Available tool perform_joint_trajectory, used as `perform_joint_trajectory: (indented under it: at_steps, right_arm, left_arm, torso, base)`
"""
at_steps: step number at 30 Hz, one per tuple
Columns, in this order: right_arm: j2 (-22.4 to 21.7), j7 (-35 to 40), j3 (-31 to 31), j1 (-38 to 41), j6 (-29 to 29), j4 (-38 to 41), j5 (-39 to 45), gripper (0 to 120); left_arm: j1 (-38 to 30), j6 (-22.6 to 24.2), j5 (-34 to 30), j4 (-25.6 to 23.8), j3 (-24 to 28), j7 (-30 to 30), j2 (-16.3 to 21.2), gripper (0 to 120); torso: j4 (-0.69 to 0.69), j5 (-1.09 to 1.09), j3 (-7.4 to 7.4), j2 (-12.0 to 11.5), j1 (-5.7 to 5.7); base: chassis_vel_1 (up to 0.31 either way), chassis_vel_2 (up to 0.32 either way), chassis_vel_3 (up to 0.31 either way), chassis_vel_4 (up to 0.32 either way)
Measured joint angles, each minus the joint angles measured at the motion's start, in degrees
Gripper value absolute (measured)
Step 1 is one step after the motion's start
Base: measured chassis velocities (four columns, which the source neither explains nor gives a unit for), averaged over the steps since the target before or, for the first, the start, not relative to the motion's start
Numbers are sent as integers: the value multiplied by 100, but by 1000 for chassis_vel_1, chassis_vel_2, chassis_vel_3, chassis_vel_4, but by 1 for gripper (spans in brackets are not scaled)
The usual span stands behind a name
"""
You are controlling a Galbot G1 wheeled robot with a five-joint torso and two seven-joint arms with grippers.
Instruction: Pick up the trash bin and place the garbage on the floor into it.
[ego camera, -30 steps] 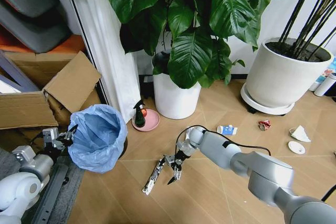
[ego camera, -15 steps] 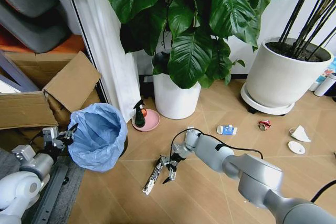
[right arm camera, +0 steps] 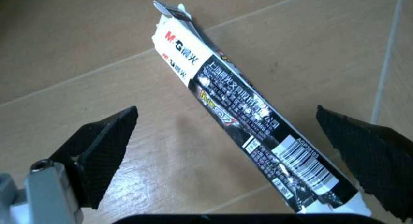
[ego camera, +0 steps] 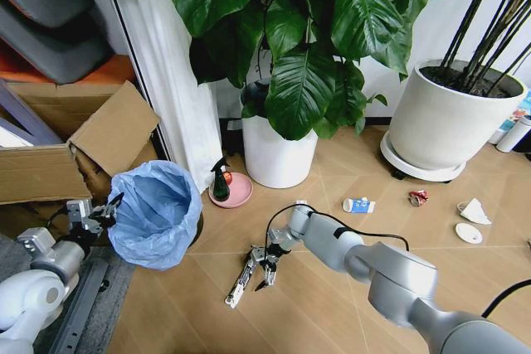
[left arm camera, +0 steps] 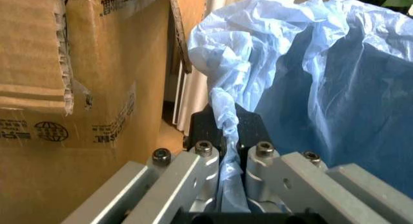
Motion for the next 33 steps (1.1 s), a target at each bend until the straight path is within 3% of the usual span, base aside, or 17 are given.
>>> perform_joint_trajectory:
  at_steps: [33]
  right_arm:
    - [298,309,-55,-123,-89,-313,-180,100]
  left_arm:
    - [-18,-6,-28,-67,-5,-3,-33,0]
  torso:
    - [0,0,0,0,0]
  base:
    - [0,0,0,0]
